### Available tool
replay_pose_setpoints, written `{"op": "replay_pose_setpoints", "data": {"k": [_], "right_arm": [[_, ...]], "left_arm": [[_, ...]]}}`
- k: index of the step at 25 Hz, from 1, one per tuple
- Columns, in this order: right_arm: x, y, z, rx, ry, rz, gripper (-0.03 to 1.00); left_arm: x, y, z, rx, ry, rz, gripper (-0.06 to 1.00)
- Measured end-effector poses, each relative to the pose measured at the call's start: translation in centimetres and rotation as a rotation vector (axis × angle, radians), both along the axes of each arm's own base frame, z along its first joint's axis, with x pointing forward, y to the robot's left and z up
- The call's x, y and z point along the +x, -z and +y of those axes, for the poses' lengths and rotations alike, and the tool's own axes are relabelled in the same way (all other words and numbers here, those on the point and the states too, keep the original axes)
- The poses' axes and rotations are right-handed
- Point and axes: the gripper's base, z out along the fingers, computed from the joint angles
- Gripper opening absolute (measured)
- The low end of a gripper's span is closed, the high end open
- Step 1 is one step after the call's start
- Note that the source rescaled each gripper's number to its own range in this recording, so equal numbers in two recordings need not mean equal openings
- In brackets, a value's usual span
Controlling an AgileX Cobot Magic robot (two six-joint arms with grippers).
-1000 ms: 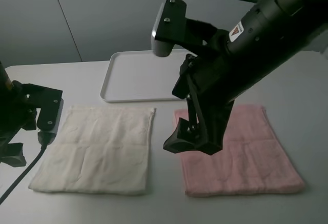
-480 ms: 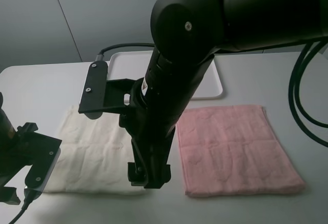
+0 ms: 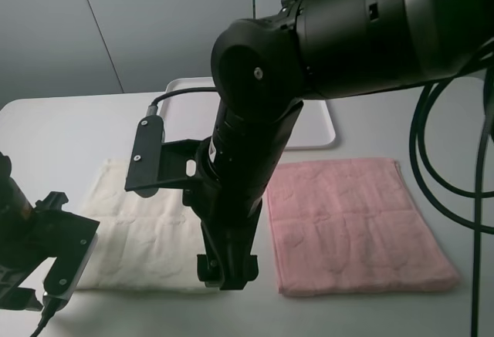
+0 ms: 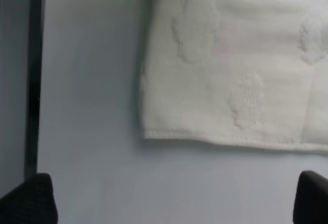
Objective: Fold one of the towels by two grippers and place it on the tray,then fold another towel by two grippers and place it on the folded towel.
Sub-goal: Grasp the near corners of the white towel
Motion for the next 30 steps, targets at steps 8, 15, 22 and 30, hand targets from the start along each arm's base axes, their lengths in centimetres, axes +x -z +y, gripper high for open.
{"op": "replay_pose_setpoints", "data": {"k": [8,15,22,30], "right_arm": [[-1.3,1.2,0.9,-0.034,-0.042,0.012,1.0],[-2.1,1.8,1.6,-0.036,-0.075,0.001,1.0],[-3.1,5.0,2.6,-0.101,-0.124,0.019,1.0],[-4.1,7.9,4.3,-0.164,-0.157,-0.05,1.0]], "left_arm": [[-0.2,1.4,0.1,0.033,0.012,0.07,0.99],[-0.1,1.7,0.1,0.043,0.023,0.085,0.99],[-0.1,1.7,0.1,0.043,0.026,0.083,0.99],[-0.1,1.7,0.1,0.043,0.026,0.083,0.99]]}}
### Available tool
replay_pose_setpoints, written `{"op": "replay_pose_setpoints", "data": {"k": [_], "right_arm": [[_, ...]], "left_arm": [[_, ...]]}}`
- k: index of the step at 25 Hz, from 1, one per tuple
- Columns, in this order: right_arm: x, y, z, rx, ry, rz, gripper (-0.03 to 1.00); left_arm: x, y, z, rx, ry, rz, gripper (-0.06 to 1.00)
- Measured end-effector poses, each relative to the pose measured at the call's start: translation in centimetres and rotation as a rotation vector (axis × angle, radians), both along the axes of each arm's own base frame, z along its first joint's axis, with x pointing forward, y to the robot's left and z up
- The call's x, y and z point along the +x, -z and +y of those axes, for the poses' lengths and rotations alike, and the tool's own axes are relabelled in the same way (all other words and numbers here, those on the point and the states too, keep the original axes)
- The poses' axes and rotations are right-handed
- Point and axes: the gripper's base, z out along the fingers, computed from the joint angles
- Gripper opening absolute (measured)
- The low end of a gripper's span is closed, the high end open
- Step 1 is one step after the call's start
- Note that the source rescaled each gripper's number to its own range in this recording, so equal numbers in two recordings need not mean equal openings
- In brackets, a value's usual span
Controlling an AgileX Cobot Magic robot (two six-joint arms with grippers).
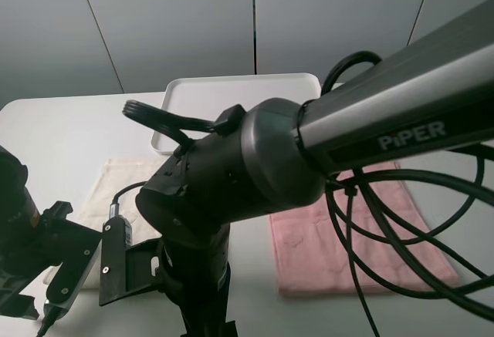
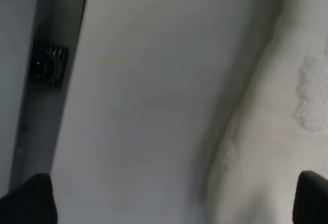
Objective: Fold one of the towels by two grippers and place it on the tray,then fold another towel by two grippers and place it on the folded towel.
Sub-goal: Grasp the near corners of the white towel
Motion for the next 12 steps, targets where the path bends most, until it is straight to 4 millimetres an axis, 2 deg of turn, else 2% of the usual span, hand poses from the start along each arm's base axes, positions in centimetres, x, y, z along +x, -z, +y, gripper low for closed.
{"op": "replay_pose_setpoints", "data": {"k": [6,12], "right_arm": [[0.7,0.7,0.1,-0.047,0.018,-0.049,1.0],[0.6,2.3,-0.2,-0.113,0.028,-0.028,1.0]], "left_arm": [[0.0,0.0,0.0,0.0,0.0,0.0,0.99],[0.0,0.0,0.0,0.0,0.0,0.0,0.99]]}}
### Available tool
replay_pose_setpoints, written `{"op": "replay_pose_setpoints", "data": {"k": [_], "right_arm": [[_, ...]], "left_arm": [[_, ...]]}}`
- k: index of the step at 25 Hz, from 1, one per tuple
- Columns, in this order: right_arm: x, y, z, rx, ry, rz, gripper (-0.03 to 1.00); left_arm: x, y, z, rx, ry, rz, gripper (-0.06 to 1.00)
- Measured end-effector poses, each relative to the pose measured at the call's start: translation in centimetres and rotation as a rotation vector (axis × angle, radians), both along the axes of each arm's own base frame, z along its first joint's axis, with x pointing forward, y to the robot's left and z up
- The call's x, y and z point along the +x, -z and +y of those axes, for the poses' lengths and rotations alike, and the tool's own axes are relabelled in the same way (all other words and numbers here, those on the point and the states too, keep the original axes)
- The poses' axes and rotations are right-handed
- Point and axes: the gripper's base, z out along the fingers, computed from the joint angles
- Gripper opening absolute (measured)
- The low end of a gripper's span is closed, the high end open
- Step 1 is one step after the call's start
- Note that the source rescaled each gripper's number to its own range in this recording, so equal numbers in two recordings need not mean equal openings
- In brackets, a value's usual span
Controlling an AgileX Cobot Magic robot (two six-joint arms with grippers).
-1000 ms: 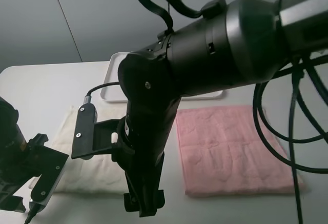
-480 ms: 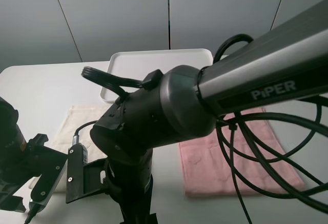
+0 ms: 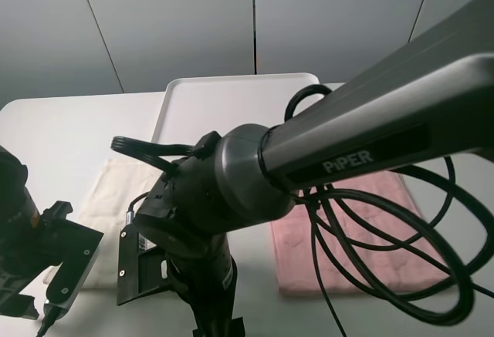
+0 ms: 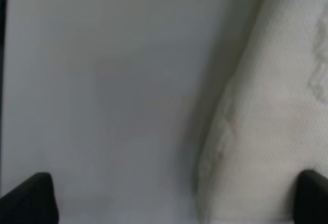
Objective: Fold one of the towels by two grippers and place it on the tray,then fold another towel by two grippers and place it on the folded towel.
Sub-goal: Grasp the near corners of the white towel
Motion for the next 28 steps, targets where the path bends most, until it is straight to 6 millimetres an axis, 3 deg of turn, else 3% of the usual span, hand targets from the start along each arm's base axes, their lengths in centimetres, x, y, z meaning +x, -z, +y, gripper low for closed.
{"op": "replay_pose_setpoints", "data": {"k": [5,9,18,23,28], "right_arm": [[0.01,0.14,0.07,-0.006,0.008,0.002,0.99],[0.0,0.24,0.23,-0.007,0.015,0.002,0.93],[0.43,0.27,0.47,0.019,0.109,-0.044,0.41],[0.8,0.39,0.47,0.02,0.125,-0.085,0.03],[0.88,0.38,0.45,0.015,0.118,-0.092,0.0]], "left_arm": [[0.0,0.0,0.0,0.0,0.0,0.0,0.99],[0.0,0.0,0.0,0.0,0.0,0.0,0.99],[0.0,0.0,0.0,0.0,-0.002,0.0,0.99],[0.09,0.03,-0.05,-0.006,-0.001,-0.009,0.99],[0.27,0.05,-0.16,-0.018,0.002,-0.03,0.99]]}}
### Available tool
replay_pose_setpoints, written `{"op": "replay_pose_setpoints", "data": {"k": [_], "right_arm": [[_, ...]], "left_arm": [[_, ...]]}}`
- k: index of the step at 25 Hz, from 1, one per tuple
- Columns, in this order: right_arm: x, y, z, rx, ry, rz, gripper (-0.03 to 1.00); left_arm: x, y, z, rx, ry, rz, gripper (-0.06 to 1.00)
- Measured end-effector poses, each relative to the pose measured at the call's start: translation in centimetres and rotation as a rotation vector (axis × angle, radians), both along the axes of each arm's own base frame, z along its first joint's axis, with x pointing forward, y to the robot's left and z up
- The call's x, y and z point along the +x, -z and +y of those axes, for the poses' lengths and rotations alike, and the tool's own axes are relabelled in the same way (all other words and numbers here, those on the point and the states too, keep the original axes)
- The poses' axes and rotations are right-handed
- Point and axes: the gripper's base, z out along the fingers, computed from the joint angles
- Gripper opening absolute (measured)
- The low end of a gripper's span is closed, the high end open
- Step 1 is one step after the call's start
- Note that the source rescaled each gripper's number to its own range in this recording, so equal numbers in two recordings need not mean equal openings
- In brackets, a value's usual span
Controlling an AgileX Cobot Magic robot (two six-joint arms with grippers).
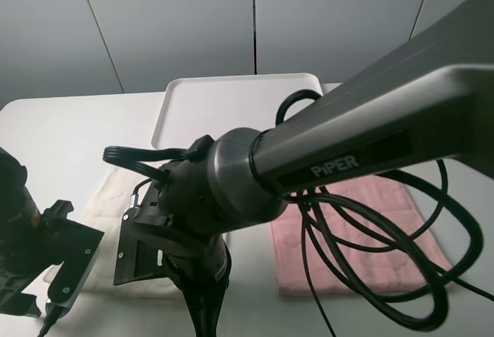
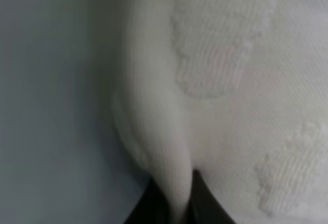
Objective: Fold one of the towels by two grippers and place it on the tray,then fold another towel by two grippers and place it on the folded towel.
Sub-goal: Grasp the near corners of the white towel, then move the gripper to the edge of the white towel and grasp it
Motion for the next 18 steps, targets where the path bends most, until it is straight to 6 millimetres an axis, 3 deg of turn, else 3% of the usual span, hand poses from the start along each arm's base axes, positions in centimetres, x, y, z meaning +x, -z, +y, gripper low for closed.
{"op": "replay_pose_setpoints", "data": {"k": [3,5,7,12,14,18], "right_arm": [[0.0,0.0,0.0,-0.001,0.002,0.0,0.0],[0.0,0.0,0.0,-0.002,0.002,0.001,0.0],[0.0,0.0,0.0,-0.002,0.002,0.001,0.0],[0.0,0.0,0.0,-0.001,0.011,0.005,0.0],[-0.1,0.0,0.0,0.0,0.031,0.006,0.0],[-0.1,0.0,0.0,0.005,0.081,0.005,0.0]], "left_arm": [[0.2,0.0,-0.1,-0.013,0.005,-0.024,0.98],[0.3,0.1,-0.2,-0.02,0.012,-0.039,0.9],[0.6,0.1,-0.3,-0.032,0.025,-0.064,0.74],[1.1,0.2,-0.5,-0.055,0.052,-0.109,0.2],[1.2,0.2,-0.6,-0.056,0.062,-0.119,0.05],[1.2,0.1,-0.6,-0.059,0.058,-0.12,0.01]]}}
